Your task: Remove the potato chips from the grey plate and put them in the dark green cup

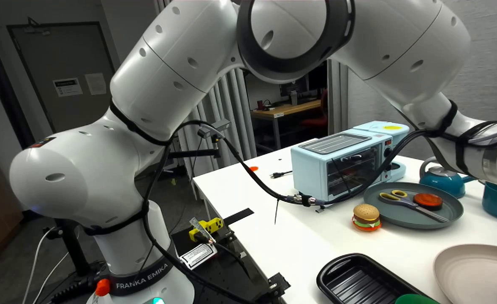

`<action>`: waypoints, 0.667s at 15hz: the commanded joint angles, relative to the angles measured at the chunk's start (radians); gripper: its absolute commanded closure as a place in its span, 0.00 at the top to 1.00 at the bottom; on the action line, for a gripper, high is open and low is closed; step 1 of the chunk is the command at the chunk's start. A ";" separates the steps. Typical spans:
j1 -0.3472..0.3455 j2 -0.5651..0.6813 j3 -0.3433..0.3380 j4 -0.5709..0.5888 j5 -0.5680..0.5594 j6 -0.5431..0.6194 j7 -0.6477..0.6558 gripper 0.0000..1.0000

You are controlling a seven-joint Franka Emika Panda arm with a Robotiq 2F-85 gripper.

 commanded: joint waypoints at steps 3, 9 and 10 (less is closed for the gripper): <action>-0.010 -0.021 0.001 -0.014 0.009 -0.049 -0.069 0.71; -0.009 0.003 -0.006 -0.014 0.010 -0.116 -0.085 0.99; -0.009 0.007 -0.005 -0.013 0.013 -0.127 -0.087 0.94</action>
